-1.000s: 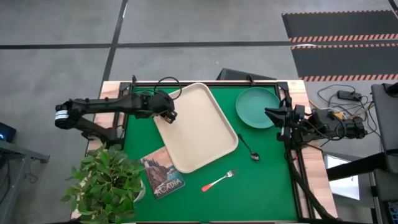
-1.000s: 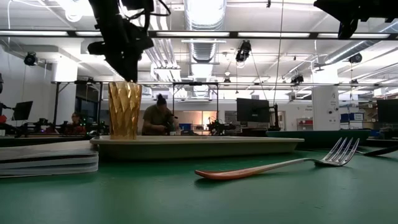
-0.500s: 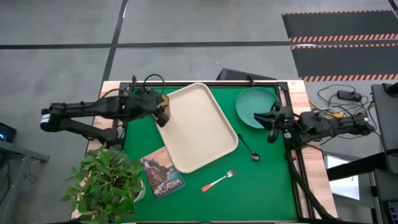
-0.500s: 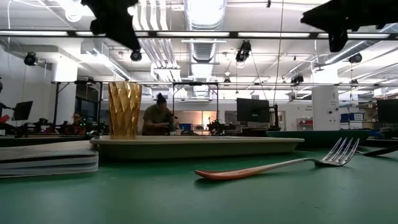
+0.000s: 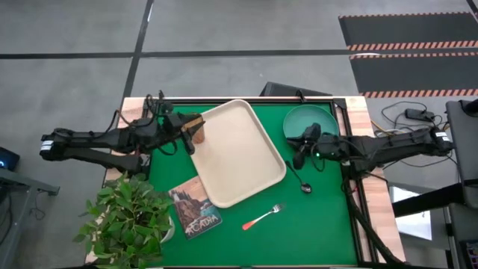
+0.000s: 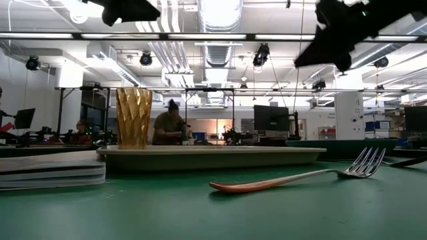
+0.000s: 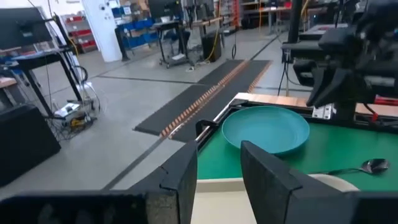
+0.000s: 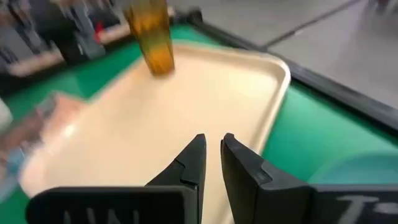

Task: Pick and place plate/cup/fork/spoon on tray
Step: Put the green plate on the white serving tray

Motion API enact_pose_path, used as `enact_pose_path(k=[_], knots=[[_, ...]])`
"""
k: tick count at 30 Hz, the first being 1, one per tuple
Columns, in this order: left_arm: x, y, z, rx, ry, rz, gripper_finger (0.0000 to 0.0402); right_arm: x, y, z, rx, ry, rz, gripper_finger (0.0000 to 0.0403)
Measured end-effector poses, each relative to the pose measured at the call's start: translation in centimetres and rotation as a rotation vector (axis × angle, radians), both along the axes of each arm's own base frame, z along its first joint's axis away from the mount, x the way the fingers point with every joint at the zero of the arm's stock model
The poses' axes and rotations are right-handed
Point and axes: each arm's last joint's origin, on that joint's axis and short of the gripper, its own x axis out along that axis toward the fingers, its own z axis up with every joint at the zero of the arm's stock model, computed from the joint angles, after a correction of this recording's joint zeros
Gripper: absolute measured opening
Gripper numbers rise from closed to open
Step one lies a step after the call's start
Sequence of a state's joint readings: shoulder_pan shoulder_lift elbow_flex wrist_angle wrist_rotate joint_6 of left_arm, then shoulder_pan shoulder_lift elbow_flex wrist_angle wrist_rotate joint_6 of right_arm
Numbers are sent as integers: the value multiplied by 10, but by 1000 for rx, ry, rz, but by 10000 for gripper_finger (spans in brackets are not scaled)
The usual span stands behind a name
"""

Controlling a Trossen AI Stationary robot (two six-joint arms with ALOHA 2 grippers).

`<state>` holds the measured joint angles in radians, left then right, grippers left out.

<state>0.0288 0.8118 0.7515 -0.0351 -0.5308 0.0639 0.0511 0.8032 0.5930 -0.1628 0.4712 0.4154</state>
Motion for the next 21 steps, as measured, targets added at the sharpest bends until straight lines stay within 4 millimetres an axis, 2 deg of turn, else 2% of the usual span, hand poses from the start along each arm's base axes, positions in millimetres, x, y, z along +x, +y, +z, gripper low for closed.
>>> enact_pose_path(k=[6,8,14,21], knots=[[-10,0,-5,3,-38,-2,105,15,-4,-8,51,97,-15,38],[-12,0,-5,3,-42,-2,105,20,-7,-4,79,103,-25,38],[-14,0,-4,3,-51,-2,105,31,-24,-3,198,237,-46,38],[-11,0,-16,-3,-9,-3,105,37,-42,-12,320,415,-48,38]])
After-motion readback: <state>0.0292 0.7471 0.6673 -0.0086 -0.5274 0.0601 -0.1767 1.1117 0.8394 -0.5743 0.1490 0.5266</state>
